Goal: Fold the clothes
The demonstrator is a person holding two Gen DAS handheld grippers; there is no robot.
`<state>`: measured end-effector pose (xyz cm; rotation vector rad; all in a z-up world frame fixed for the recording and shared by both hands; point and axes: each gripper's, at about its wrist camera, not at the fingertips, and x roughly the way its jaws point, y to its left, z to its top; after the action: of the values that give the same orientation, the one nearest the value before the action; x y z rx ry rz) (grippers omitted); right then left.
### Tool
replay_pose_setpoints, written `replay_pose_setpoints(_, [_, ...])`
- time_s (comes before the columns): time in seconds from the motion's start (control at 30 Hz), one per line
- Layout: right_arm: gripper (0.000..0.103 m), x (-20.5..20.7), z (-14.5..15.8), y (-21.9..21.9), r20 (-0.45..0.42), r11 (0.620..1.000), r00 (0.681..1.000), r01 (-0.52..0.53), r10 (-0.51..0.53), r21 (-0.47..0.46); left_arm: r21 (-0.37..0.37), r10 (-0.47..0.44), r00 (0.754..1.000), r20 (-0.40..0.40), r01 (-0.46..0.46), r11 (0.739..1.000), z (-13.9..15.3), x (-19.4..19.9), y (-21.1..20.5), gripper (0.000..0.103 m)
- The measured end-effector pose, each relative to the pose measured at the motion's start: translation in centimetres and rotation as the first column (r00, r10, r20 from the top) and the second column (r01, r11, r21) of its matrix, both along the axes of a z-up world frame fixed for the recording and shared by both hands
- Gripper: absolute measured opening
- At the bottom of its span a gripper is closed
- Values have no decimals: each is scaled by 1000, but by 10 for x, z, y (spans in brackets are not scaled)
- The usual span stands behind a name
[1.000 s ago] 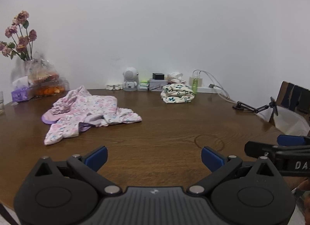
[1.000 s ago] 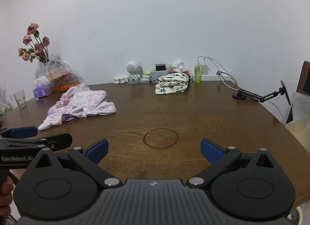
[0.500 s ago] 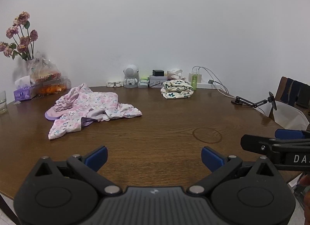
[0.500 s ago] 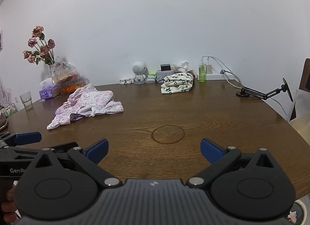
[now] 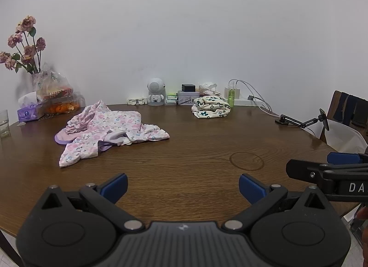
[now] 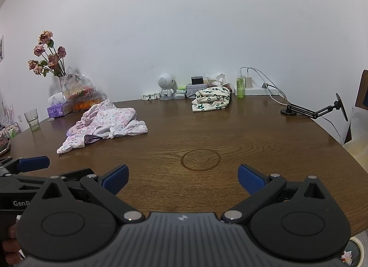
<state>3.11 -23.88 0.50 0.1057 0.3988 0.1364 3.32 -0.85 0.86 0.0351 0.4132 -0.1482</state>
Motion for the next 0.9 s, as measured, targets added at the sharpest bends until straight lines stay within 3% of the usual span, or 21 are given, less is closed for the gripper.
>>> replay_pose_setpoints(0.9, [103,2,-3,-1,-13,1000,1000,3,-3,2,1,1,1000,-13,-1,1000,-4,1,-1,103])
